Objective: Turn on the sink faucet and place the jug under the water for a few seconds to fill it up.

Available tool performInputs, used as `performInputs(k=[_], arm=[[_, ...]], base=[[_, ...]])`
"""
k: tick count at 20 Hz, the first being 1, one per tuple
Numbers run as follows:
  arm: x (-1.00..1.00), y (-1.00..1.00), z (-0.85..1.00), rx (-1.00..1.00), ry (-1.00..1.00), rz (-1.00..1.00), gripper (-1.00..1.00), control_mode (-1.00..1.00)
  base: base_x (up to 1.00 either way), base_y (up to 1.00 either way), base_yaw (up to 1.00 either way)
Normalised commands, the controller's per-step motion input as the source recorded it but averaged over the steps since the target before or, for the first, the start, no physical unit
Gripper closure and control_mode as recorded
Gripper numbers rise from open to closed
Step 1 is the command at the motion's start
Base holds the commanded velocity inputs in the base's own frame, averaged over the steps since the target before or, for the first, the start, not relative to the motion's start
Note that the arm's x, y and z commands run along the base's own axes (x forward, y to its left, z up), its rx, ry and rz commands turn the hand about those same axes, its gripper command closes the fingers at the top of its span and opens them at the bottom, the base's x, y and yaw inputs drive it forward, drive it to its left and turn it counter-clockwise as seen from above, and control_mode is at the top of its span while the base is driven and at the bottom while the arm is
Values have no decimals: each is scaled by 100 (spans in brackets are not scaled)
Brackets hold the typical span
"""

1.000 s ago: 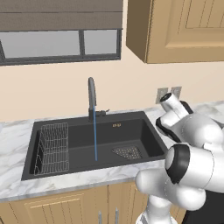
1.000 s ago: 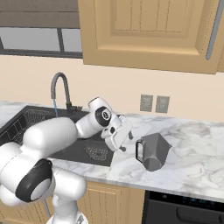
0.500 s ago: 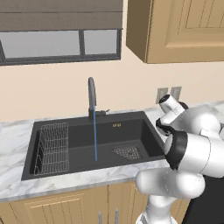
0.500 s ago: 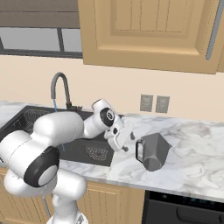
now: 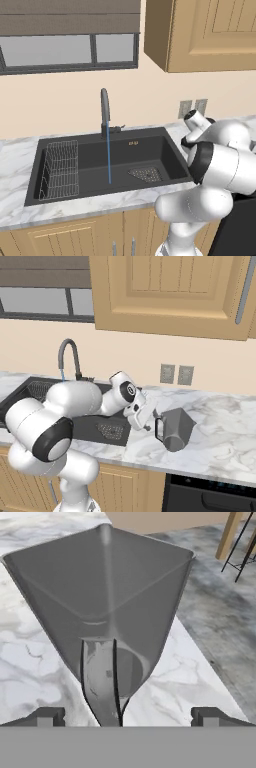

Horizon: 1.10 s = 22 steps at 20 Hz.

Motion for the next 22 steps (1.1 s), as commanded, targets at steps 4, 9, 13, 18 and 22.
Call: performInputs(k=[4,9,13,18,22], arm=[[11,-2,0,0,0,0,-100,-100],[18,0,0,0,0,0,-100,-100],[14,-4,-5,0,0,0,-100,-100],[7,-14,-13,0,0,0,-100,-100],[0,-18,-15,0,0,0,-100,-100]], base=[[0,0,0],[0,0,0],[0,0,0],[0,0,0],[0,0,0]])
